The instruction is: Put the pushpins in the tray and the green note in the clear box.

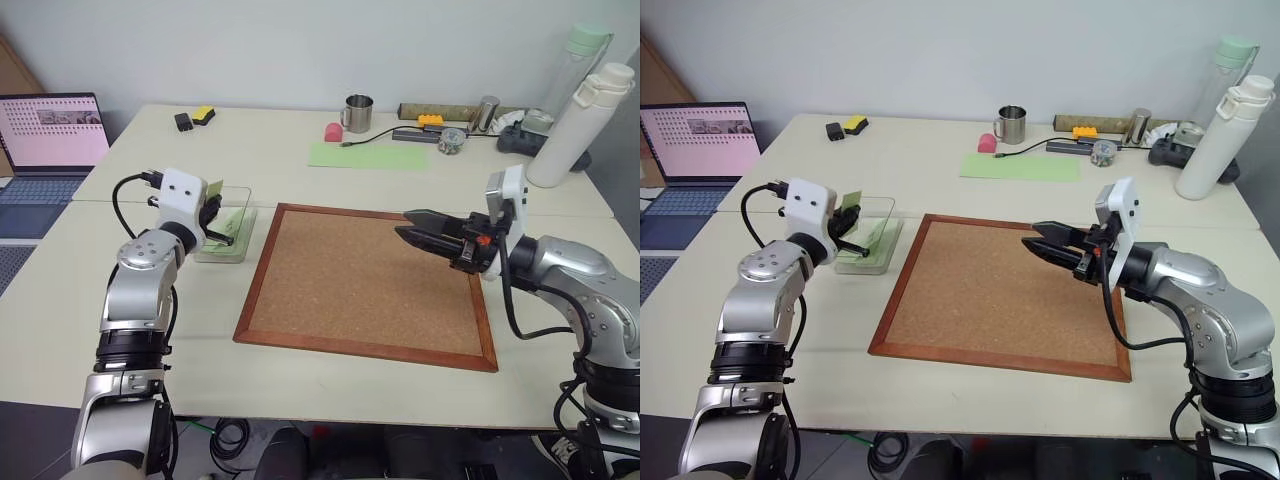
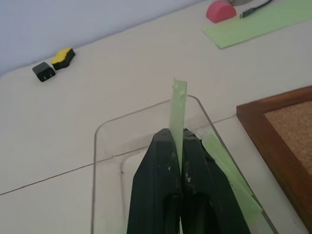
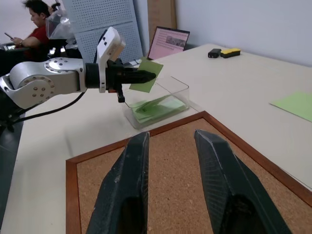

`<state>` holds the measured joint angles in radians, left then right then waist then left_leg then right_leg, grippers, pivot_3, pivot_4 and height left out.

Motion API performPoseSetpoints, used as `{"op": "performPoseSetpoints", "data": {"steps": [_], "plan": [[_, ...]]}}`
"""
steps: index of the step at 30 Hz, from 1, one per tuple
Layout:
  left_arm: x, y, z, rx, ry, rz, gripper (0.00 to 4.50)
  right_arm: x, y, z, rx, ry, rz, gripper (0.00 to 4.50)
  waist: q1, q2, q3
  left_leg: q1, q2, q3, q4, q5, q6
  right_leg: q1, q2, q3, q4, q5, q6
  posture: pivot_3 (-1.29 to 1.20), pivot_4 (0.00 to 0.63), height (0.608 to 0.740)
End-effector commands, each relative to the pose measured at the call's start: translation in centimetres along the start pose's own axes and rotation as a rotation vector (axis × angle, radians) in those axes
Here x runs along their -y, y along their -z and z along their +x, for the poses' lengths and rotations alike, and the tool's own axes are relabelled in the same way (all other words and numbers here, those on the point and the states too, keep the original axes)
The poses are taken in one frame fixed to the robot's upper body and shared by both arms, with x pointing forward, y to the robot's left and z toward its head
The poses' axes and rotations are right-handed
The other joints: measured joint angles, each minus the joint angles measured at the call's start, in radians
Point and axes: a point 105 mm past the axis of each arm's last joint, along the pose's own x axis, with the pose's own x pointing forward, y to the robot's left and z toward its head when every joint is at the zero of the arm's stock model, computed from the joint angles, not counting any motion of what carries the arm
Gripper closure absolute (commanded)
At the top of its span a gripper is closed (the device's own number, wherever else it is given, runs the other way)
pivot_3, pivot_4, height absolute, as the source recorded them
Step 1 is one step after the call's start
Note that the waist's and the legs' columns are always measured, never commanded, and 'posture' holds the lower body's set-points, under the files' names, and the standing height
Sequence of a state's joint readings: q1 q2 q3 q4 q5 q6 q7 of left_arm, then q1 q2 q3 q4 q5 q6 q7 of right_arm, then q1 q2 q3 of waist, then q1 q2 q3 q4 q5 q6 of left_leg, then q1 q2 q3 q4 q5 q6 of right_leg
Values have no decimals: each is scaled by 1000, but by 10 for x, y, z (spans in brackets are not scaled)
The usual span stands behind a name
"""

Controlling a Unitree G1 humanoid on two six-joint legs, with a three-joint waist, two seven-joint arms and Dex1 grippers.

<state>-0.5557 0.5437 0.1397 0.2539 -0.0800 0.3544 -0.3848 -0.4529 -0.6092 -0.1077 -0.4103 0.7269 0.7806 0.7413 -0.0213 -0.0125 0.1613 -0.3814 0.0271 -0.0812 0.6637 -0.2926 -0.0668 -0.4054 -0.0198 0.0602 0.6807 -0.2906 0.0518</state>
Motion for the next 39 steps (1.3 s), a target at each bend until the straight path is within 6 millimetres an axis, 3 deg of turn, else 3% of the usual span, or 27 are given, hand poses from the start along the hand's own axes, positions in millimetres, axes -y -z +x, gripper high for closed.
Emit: {"op": "performPoseSetpoints", "data": {"steps": [1, 9, 13, 19, 23, 26, 29, 33, 39], "plan": [[-11, -3, -1, 20, -19, 62, 4105, -4, -10, 1, 20, -13, -42, 2938, -6, 0, 0, 0, 0, 0, 0, 0, 0, 0, 0, 0, 0, 0, 0, 0, 150, 740], [-11, -2, 0, 29, -11, 94, 2675, -1, -10, 0, 12, 2, -43, 2938, -7, 0, 0, 0, 0, 0, 0, 0, 0, 0, 0, 0, 0, 0, 0, 0, 150, 740], [-6, -12, 0, 65, 22, 110, 1970, 2, -8, -2, 7, 16, -42, 2938, -7, 0, 0, 0, 0, 0, 0, 0, 0, 0, 0, 0, 0, 0, 0, 0, 150, 740], [38, -55, -8, 157, 309, -42, 672, 16, 0, -16, -7, 93, -15, 2938, -5, 0, 0, -1, 0, 0, 0, 0, 0, 0, 0, -1, 0, 0, 0, 0, 150, 740], [68, -70, -19, 149, 499, -81, 672, 28, 16, -29, -52, 153, -7, 2938, -6, 0, 0, -1, 0, 0, 0, 0, 0, 0, 0, 0, 0, 0, 0, 0, 150, 740], [96, -59, -34, 85, 676, -59, 672, 33, 26, -38, -78, 179, 0, 2938, -11, 0, 0, 0, 0, 1, 0, 0, 0, 0, 0, 0, 0, 0, 0, 0, 150, 740], [111, -50, -49, 38, 810, -53, 672, 33, 27, -39, -82, 175, 0, 2938, -19, 0, 0, 1, 0, 1, -1, 0, 0, 0, 1, 2, 0, 0, 0, 0, 150, 740], [116, -40, -62, -13, 913, -17, 672, 26, 31, -41, -114, 135, 5, 2938, -19, 0, 1, 1, 1, 1, -1, 0, 0, 0, 2, 1, 0, 0, 0, 0, 150, 740], [107, -39, -58, -14, 913, 9, 672, 19, 40, -42, -155, 107, 5, 2938, -11, 0, 1, 1, 1, 1, -1, 0, 0, 0, 1, 1, 0, 0, 0, 0, 150, 740]]}}
